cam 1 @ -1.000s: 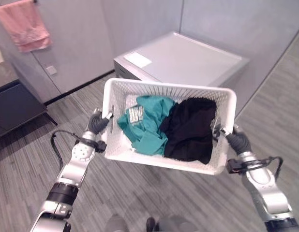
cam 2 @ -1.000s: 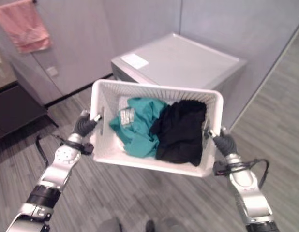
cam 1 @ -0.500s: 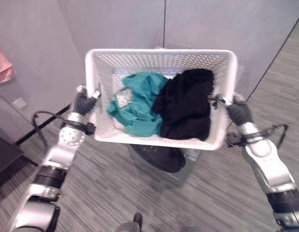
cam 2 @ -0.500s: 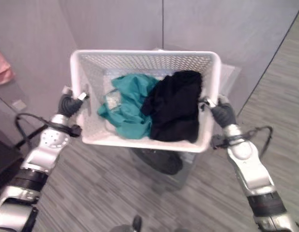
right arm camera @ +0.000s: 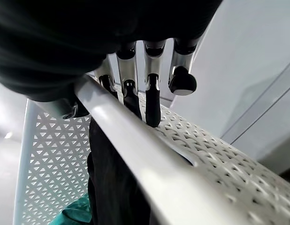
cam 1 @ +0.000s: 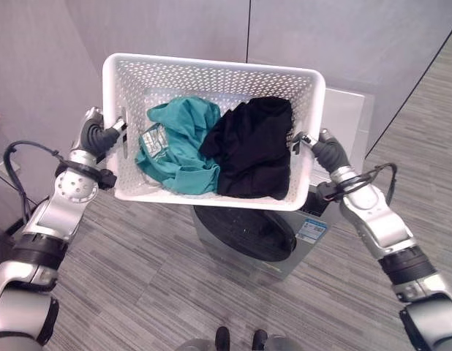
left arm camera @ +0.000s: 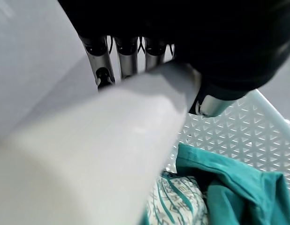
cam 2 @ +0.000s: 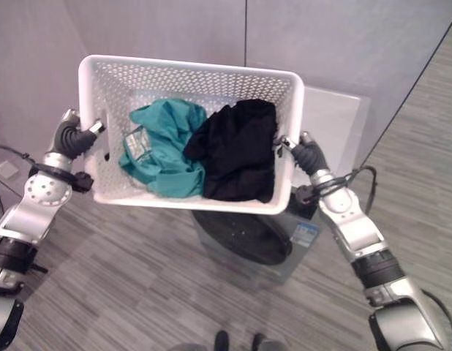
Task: Grab the laundry basket,head to the washer,open it,put in the laundry and shut it.
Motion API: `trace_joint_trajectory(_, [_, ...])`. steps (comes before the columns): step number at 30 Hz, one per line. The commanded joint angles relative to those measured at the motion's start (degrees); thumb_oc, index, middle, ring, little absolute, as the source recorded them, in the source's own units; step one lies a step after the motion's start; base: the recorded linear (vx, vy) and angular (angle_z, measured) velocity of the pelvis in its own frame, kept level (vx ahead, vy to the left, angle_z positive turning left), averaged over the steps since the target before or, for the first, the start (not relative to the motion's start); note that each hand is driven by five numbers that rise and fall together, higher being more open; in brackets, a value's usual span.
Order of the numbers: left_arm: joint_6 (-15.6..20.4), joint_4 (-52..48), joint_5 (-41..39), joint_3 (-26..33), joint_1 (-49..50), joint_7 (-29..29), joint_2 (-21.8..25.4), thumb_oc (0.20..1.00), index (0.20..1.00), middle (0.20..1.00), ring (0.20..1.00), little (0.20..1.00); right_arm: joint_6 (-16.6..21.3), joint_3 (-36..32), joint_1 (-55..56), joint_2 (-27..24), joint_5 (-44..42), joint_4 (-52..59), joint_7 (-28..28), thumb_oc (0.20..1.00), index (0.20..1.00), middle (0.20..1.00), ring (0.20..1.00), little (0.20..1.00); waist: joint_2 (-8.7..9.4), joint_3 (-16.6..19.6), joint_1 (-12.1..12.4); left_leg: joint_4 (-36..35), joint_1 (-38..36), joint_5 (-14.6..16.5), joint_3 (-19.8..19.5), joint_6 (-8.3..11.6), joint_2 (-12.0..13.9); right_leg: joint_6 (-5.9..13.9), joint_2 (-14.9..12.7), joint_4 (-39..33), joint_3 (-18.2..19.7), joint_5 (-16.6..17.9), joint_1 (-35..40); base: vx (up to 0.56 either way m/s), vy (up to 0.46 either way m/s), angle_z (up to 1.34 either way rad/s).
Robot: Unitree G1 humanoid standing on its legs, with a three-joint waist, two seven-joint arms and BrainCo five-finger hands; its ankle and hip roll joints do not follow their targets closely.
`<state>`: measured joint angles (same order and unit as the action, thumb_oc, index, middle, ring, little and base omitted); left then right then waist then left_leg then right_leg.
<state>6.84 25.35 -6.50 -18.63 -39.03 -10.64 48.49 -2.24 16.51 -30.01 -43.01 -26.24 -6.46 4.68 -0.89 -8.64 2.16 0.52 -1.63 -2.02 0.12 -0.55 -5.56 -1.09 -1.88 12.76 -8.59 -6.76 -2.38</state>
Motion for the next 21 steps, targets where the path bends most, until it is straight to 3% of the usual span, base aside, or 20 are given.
trace_joint_trajectory(1, [-1.0, 4.4, -3.4, 9.9, -3.9, -3.4, 2.9, 0.200, 0.200, 0.200, 0.200, 0.200, 7.6, -11.7, -0.6, -5.0, -6.2, 2.8, 1.3, 0.200, 0.200, 0.200, 0.200, 0.200, 3.27, 1.6, 0.2, 25.8, 6.2, 5.8, 1.3, 4.75, 5.4, 2.21, -0.3, -10.4, 1.4, 3.2, 7.2, 0.02, -0.052, 0.36])
trace_joint_trajectory(3, [-1.0, 4.6, -3.6, 9.6, -3.8, -3.2, 3.0, 0.200, 0.200, 0.200, 0.200, 0.200, 7.5, -12.6, 0.4, -5.6, -6.3, 2.8, 1.3, 0.200, 0.200, 0.200, 0.200, 0.200, 3.18, 1.5, 0.2, 28.8, 8.2, 5.2, 0.0, 4.91, 6.2, 1.68, 0.3, -10.5, 1.9, 2.9, 7.6, 0.10, -0.018, 0.07])
trace_joint_trajectory(5, [-1.3, 4.9, -5.3, 8.4, -4.4, -2.0, 4.7, 0.200, 0.200, 0.200, 0.200, 0.200, 7.2, -14.1, 1.4, -8.3, -6.6, 1.7, 1.5, 0.200, 0.200, 0.200, 0.200, 0.200, 3.67, 2.2, 0.0, 21.6, 8.3, 5.8, -1.6, 3.80, 10.1, 2.09, 0.0, -10.8, 2.6, 1.5, 8.3, 0.18, 0.052, -0.13])
trace_joint_trajectory(7, [-1.2, 5.3, -5.8, 8.0, -4.6, -2.0, 5.5, 0.200, 0.200, 0.200, 0.200, 0.200, 7.0, -13.9, 1.2, -8.7, -6.6, 0.9, 1.3, 0.200, 0.200, 0.200, 0.200, 0.200, 3.71, 2.4, 0.4, 16.3, 7.5, 5.2, -2.9, 3.90, 11.3, 2.38, -0.1, -10.7, 3.0, 1.1, 8.3, 0.11, 0.080, -0.08])
trace_joint_trajectory(9, [-1.1, 5.8, -7.5, 8.5, -4.7, -2.7, 8.2, 0.200, 0.200, 0.200, 0.200, 0.200, 5.6, -12.3, -0.1, -9.2, -6.2, -1.9, 1.2, 0.200, 0.200, 0.200, 0.200, 0.200, 3.06, 2.7, 1.2, 3.4, 5.6, -0.5, -7.8, 5.44, 14.4, 2.72, 0.3, -9.5, 5.3, -0.3, 8.2, 0.16, 0.160, -0.35])
trace_joint_trajectory(14, [-0.6, 5.8, -8.3, 7.6, -4.8, -1.8, 9.4, 0.200, 0.200, 0.200, 0.200, 0.200, 3.8, -12.5, 1.6, -9.5, -3.7, -2.6, 0.5, 0.200, 0.200, 0.200, 0.200, 0.200, 1.85, 4.6, 1.1, -1.2, 2.2, -1.0, -6.5, 6.21, 13.7, 3.80, -1.2, -9.6, 4.8, -0.5, 9.5, 0.19, 0.198, -0.51])
trace_joint_trajectory(15, [-0.6, 6.9, -7.6, 5.5, -6.7, -1.6, 9.8, 0.200, 0.200, 0.200, 0.200, 0.200, 3.3, -11.2, 0.6, -9.3, -3.3, -4.1, 0.3, 0.200, 0.200, 0.200, 0.200, 0.200, 0.86, 5.7, 0.9, -3.3, 0.3, -0.5, -6.0, 6.05, 12.7, 4.69, -2.4, -9.6, 4.7, -0.2, 9.9, 0.14, 0.223, -0.05])
trace_joint_trajectory(21, [-0.2, 12.9, -8.2, -1.1, -14.1, -1.6, 9.3, 0.200, 0.200, 0.200, 0.200, 0.200, 2.5, -3.8, -7.9, -6.2, -3.4, -12.8, 0.5, 0.200, 0.200, 0.200, 0.200, 0.200, 0.05, 6.5, 1.5, -5.5, -2.2, 0.5, -3.4, 4.92, 10.8, 6.81, -4.8, -10.5, 6.2, 1.4, 9.6, 0.10, 0.168, -0.15])
